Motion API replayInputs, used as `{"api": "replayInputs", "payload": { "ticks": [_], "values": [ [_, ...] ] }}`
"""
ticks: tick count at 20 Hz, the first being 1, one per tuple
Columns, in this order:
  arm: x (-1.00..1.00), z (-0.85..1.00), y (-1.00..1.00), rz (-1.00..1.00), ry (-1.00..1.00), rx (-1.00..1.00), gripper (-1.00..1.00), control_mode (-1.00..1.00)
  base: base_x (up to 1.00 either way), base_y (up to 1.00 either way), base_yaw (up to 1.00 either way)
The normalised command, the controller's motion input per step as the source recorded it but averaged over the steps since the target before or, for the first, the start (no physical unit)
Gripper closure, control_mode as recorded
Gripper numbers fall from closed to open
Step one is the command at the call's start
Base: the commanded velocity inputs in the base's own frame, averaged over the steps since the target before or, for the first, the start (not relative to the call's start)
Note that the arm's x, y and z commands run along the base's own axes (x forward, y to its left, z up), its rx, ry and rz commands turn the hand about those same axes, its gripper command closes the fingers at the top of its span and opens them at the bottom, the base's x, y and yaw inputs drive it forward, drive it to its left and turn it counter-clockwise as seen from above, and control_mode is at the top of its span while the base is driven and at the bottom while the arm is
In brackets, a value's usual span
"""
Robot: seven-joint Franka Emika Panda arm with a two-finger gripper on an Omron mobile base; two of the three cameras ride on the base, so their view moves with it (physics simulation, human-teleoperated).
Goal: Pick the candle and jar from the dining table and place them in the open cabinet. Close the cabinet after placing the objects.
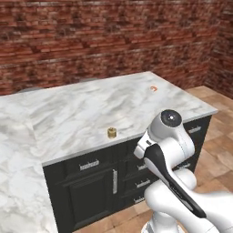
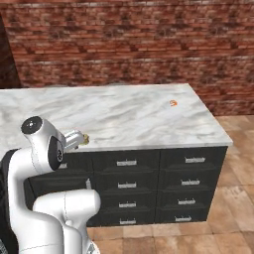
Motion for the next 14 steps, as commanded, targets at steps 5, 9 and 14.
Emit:
{"api": "replayInputs", "payload": {
  "ticks": [5, 9, 14],
  "values": [
    [0.00, 0.00, 0.00, 0.00, 0.00, 0.00, -1.00, 1.00, 0.00, 0.58, -0.06],
    [0.00, 0.00, 0.00, 0.00, 0.00, 0.00, -1.00, 1.00, 0.02, 0.23, -0.01],
    [0.00, 0.00, 0.00, 0.00, 0.00, 0.00, -1.00, 1.00, 0.00, 0.00, 0.00]
  ]
}}
